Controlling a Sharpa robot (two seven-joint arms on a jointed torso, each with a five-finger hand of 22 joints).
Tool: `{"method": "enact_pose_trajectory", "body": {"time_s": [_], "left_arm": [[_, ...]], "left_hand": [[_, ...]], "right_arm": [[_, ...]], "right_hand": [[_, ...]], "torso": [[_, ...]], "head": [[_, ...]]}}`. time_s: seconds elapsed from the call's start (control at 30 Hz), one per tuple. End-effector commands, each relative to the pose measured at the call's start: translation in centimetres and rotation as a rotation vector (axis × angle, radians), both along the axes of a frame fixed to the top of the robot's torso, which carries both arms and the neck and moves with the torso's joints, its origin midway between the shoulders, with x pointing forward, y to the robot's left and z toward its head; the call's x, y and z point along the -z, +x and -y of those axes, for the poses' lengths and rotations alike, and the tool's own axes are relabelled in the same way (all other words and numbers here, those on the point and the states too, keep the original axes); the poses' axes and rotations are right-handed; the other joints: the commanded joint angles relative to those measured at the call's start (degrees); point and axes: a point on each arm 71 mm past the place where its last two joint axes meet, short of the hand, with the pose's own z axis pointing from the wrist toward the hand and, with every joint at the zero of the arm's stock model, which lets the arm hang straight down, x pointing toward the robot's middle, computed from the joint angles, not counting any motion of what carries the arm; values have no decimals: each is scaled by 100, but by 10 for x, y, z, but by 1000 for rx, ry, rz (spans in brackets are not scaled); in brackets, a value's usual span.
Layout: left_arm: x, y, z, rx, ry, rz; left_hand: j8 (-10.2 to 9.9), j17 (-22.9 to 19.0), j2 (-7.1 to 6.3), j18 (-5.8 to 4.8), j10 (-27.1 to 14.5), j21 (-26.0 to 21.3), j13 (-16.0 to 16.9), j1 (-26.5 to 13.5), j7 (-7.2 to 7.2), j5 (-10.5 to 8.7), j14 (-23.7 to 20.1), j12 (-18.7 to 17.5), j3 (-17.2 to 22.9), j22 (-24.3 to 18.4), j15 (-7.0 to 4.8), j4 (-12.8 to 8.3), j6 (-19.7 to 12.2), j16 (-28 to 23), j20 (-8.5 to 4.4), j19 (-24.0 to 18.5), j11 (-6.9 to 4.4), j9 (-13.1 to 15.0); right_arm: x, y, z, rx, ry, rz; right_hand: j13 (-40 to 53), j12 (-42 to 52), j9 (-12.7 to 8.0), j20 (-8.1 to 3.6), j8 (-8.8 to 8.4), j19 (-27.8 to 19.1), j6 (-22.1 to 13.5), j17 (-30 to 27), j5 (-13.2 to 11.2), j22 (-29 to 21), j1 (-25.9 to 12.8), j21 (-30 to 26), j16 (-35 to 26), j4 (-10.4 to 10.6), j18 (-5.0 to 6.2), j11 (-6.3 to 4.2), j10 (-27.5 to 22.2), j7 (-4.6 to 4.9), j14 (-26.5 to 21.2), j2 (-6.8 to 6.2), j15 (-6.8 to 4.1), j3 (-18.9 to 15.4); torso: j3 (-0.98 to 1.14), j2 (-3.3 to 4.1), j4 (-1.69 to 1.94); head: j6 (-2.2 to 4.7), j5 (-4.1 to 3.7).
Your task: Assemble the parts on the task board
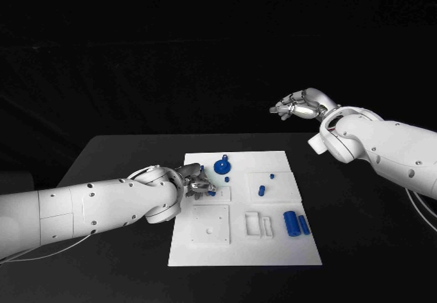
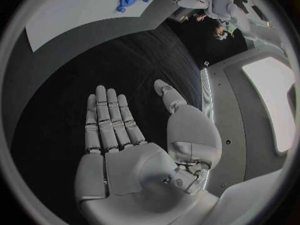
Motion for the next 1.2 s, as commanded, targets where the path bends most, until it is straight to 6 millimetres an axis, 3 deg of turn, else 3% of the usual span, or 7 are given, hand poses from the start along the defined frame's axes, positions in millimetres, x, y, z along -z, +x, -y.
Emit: {"method": "enact_pose_trajectory", "body": {"time_s": [0.03, 0.3, 0.57, 0.73, 1.2], "left_arm": [[0, -1, 1, 13, 7, -2], [2, -2, 2, 29, 20, -26], [3, -2, 3, 41, 25, -37], [3, -2, 3, 41, 26, -40], [4, -1, 1, 32, 31, -41]], "left_hand": [[39, -7, 3, 63, -322, 26, -7, 46, -671, 0, 274, 25, 34, -8, -482, 4, 950, 21, -703, -36, -276, 5], [34, -13, -10, 64, -324, 30, -12, 54, -671, -11, 273, 24, 34, -14, -481, 6, 948, 20, -703, -39, -275, 7], [30, -38, -182, 70, -292, 71, -19, 121, -676, 4, 291, 70, 0, -53, -479, -28, 1000, 65, -701, -56, -276, 23], [37, -34, -211, 77, -275, 109, 4, 118, -691, 75, 306, 136, -31, -77, -489, -25, 1055, 130, -702, -56, -289, 2], [60, -50, -115, 98, -302, 193, 38, 164, -709, 342, 295, 246, -22, -133, -507, -106, 1101, 228, -705, -75, -308, -26]], "right_arm": [[1, 0, -1, -12, 0, -6], [2, 0, -1, -13, -1, -12], [3, 0, -1, -14, -2, -17], [3, 0, -1, -15, -2, -18], [5, 0, -1, -16, -2, -22]], "right_hand": [[-11, -39, -7, 0, 25, -36, -33, -9, 22, 6, -2, -22, -24, 36, -63, -4, 33, 155, -23, 26, 7, 14], [-23, -43, -10, 3, 26, -41, -32, -13, 26, 10, -14, -27, -28, 52, -63, -2, 34, 156, -27, 32, 10, 11], [-33, -47, -13, 4, 26, -47, -34, -15, 32, 12, -14, -31, -33, 57, -62, -1, 33, 156, -32, 32, 11, 11], [-38, -49, -14, 4, 26, -51, -35, -17, 36, 14, -11, -34, -35, 58, -61, 0, 33, 156, -34, 33, 12, 12], [-47, -51, -17, 6, 26, -55, -36, -19, 42, 17, -10, -37, -38, 62, -61, 1, 33, 156, -36, 33, 14, 12]], "torso": [[2, -2, -1], [2, 0, -1], [-1, 1, -3], [1, 1, -1], [3, -1, -6]], "head": [[-11, -7], [-13, -4], [-19, -2], [-26, -2], [-25, 4]]}}
